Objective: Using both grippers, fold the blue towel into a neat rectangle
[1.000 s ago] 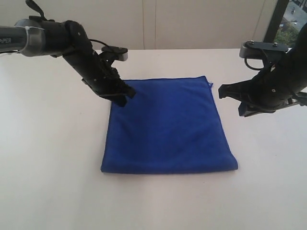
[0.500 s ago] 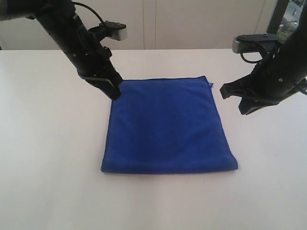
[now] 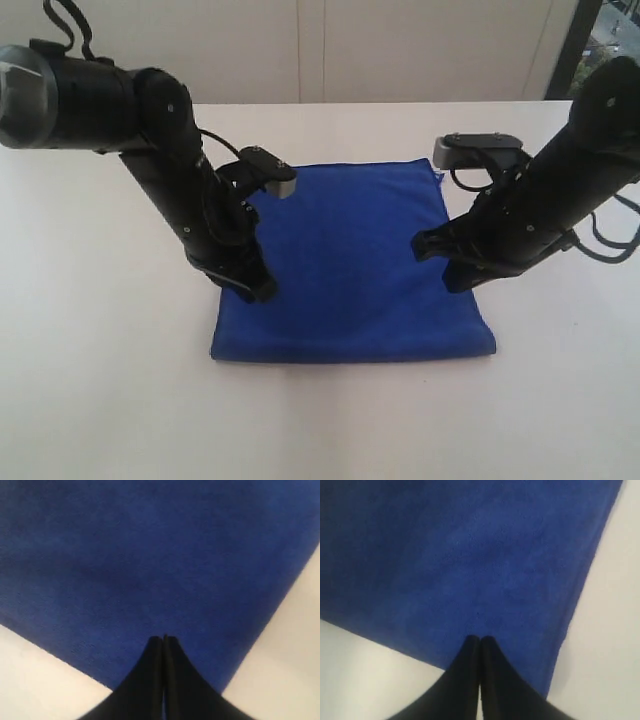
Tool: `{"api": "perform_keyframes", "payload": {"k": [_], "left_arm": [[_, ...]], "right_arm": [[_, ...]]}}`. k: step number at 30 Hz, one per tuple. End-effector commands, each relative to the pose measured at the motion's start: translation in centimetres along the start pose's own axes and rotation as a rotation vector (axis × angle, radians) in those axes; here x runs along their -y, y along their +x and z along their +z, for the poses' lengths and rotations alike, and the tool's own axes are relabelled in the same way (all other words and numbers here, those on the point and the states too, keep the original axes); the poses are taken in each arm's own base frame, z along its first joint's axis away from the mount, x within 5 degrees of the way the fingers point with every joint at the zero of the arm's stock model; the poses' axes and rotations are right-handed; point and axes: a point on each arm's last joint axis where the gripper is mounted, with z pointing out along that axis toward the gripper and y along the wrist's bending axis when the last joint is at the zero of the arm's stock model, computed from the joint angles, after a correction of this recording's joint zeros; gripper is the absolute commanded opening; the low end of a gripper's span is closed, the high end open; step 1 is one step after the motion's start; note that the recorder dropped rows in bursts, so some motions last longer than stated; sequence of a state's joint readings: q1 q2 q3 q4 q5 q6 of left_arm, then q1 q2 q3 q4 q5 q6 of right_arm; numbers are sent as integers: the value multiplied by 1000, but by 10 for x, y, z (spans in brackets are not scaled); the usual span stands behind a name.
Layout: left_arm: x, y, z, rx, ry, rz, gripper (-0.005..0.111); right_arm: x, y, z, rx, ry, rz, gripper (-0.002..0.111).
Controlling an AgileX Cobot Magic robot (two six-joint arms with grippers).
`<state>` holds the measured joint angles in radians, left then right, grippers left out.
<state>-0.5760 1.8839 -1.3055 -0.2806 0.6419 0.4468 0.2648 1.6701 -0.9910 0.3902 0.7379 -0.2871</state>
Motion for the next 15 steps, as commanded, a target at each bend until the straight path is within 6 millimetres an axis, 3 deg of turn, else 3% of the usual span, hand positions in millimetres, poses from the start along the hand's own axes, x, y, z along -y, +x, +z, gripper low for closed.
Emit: {"api": "perform_keyframes", "payload": {"k": [1,15], "left_arm": [[-2,5,15,16,-27,-19,0],[1,28,36,-104,25,-33,0]], "right_arm": [[3,-5,16,26,10,41,0],[13,6,53,-140,20,53,0]]}}
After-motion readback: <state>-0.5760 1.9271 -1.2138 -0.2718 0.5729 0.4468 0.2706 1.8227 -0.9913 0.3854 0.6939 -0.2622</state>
